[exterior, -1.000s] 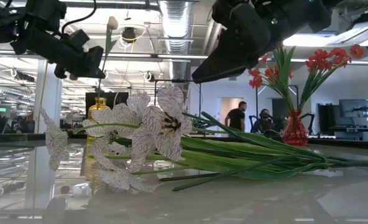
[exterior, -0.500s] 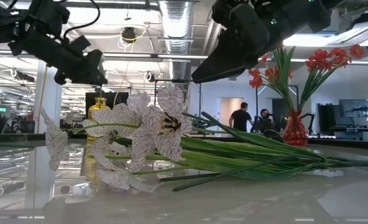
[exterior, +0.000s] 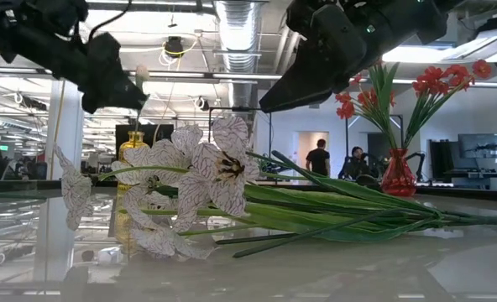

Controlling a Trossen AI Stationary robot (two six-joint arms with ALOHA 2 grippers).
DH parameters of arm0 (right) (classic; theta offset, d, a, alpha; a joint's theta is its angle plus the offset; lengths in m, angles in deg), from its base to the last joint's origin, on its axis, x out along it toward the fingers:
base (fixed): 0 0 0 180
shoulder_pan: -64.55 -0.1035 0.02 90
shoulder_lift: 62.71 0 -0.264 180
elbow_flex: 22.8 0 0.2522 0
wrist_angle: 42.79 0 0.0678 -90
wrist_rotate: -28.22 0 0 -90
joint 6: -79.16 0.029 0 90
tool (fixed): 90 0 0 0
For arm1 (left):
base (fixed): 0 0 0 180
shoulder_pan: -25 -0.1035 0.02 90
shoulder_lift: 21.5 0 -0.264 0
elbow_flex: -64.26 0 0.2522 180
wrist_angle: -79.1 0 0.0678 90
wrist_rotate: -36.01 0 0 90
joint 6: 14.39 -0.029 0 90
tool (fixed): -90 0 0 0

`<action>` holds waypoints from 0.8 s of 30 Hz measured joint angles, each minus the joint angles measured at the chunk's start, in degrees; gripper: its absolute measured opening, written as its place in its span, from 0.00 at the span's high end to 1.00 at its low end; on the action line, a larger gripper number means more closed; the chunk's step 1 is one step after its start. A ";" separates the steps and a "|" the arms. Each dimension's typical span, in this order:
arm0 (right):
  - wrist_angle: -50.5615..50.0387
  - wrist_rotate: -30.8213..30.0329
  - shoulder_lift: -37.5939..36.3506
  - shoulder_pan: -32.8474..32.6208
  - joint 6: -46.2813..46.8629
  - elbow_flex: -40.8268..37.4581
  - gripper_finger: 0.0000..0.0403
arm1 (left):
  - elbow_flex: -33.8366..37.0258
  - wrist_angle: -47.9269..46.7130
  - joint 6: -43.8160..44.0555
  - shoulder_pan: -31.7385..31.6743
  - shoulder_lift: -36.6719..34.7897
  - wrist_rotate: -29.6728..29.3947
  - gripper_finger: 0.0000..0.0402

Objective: Sort flowers into vase by color
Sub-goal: Put the yellow flower into the yellow vase

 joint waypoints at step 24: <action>-14.98 21.89 0.02 -13.37 3.45 0.02 0.60 | 11.77 40.87 -2.66 41.58 10.90 -5.54 0.61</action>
